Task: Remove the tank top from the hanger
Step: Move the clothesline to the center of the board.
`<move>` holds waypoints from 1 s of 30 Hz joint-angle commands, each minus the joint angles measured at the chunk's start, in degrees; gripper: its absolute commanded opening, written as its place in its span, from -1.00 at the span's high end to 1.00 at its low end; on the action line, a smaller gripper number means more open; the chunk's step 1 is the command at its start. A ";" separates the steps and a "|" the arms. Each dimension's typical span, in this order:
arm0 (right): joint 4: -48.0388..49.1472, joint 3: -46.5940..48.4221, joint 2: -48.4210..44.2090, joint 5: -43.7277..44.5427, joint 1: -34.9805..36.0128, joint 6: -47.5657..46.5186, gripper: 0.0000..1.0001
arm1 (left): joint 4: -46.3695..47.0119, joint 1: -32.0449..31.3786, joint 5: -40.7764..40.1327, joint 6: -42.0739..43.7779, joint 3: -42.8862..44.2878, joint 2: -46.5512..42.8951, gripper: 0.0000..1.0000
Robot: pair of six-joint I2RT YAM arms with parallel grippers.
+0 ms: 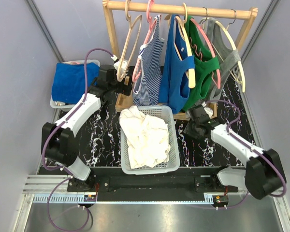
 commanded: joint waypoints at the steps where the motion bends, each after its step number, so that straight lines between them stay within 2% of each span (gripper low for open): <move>1: 3.11 2.26 4.95 8.13 -1.95 2.24 0.21 | 2.40 0.15 0.54 0.98 0.68 -2.05 -0.98; 5: 8.12 2.17 6.90 12.26 -2.93 0.93 0.56 | 3.02 0.24 0.27 1.16 0.06 -1.70 -0.98; 6: 9.95 2.17 7.60 13.41 -3.02 0.31 0.76 | 3.19 0.24 0.27 1.25 0.15 -1.62 -0.98; 8: 10.93 2.61 8.48 14.21 -3.54 -0.83 0.85 | 3.28 0.24 0.27 1.42 0.15 -1.35 -0.97; 21: 17.61 5.94 22.54 12.02 -8.38 -2.50 0.85 | 3.54 0.85 0.63 1.68 1.73 -1.53 -0.97; 30: 19.37 11.04 27.11 10.26 -10.13 -5.40 0.83 | 3.46 1.03 1.07 1.69 2.61 -0.38 -0.97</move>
